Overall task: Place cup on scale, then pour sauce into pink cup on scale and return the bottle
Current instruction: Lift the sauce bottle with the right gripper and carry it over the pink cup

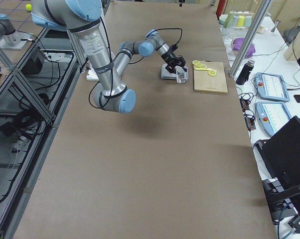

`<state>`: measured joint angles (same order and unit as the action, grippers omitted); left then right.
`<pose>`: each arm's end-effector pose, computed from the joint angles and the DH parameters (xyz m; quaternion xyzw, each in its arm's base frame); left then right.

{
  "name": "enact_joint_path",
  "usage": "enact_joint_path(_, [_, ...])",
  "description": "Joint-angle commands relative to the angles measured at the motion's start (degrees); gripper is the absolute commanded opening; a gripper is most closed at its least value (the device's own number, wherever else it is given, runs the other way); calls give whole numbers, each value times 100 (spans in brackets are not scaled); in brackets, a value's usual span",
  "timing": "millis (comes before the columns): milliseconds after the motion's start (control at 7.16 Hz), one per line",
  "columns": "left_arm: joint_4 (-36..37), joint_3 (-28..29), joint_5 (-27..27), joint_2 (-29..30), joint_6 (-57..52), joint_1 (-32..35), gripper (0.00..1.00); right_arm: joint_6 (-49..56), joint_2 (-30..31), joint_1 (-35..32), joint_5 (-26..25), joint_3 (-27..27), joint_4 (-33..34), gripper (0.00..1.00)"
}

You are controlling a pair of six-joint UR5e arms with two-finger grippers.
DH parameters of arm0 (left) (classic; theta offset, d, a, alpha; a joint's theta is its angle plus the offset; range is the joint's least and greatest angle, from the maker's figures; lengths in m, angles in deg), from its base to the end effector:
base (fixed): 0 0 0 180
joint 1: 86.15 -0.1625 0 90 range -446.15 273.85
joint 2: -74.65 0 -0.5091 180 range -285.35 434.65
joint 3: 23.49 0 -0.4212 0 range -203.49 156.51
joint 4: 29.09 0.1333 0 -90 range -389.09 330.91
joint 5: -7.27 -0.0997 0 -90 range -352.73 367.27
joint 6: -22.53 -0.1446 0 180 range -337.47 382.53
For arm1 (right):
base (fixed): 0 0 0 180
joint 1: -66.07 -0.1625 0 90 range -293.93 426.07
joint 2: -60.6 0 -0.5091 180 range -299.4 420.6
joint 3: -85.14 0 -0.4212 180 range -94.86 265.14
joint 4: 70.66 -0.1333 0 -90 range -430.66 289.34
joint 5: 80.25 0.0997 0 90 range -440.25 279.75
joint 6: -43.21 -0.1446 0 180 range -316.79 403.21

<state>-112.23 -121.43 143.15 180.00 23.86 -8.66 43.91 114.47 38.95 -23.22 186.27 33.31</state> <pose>0.1111 -0.6368 0.5553 0.0842 0.3988 0.1442 0.9017 -0.5584 -0.5242 0.3110 0.3756 0.0910 -0.4149 0.8237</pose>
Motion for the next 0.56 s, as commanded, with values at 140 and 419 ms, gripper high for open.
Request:
enact_joint_path(140, [0, 4, 0, -32, -1, 3, 100, 281, -157, 83, -306, -365, 26, 0])
enact_joint_path(419, [0, 21, 0, -32, -1, 3, 100, 290, -218, 189, -533, -375, 385, 0])
